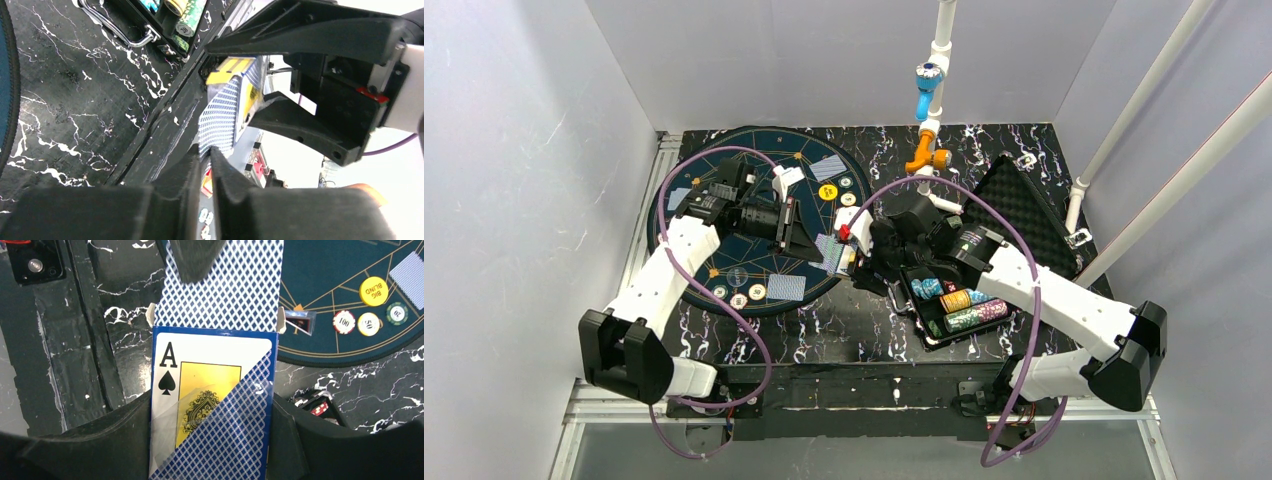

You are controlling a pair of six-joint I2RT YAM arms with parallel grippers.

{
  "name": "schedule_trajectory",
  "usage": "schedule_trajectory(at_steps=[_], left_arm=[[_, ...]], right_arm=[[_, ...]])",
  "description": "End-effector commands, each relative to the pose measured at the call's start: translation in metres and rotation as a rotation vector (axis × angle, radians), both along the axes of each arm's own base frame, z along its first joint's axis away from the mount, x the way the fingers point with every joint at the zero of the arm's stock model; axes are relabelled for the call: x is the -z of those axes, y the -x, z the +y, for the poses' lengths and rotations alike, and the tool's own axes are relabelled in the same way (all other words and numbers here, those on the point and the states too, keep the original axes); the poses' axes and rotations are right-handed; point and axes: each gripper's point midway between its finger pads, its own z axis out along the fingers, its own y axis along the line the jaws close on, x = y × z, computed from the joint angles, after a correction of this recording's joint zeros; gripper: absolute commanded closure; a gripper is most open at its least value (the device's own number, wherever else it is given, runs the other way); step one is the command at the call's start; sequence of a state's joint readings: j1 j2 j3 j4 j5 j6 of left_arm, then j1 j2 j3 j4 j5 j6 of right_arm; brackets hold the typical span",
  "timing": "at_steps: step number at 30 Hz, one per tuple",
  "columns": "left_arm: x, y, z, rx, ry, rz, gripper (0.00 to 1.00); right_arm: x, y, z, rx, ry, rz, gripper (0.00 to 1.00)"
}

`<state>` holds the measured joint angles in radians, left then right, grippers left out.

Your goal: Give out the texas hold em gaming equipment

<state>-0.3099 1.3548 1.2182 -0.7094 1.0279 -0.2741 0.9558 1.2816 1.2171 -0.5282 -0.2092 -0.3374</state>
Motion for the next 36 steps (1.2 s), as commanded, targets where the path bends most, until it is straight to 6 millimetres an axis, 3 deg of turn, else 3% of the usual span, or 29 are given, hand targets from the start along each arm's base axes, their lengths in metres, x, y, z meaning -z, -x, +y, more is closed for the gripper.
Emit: schedule_trajectory(at_steps=[1, 11, 19, 25, 31, 36], left_arm=[[-0.004, 0.007, 0.011, -0.016, -0.003, 0.004, 0.98], [-0.018, -0.017, 0.064, -0.202, 0.099, 0.063, 1.00], [-0.013, -0.068, 0.105, -0.367, 0.062, 0.077, 1.00], [0.008, -0.126, 0.117, -0.565, 0.003, 0.155, 1.00], [0.035, -0.185, 0.115, -0.697, -0.163, 0.117, 1.00], [0.052, -0.250, 0.101, -0.746, -0.130, 0.085, 1.00]], right_arm=[[-0.042, -0.002, 0.006, -0.006, -0.107, -0.065, 0.99], [-0.040, -0.002, -0.008, 0.015, -0.075, -0.092, 0.99], [-0.041, -0.006, -0.012, 0.030, -0.068, -0.106, 0.99], [-0.041, -0.011, -0.017, 0.041, -0.048, -0.129, 0.99], [-0.048, -0.016, -0.025, 0.061, -0.029, -0.146, 0.99], [-0.046, -0.018, -0.030, 0.070, -0.014, -0.140, 0.99]])
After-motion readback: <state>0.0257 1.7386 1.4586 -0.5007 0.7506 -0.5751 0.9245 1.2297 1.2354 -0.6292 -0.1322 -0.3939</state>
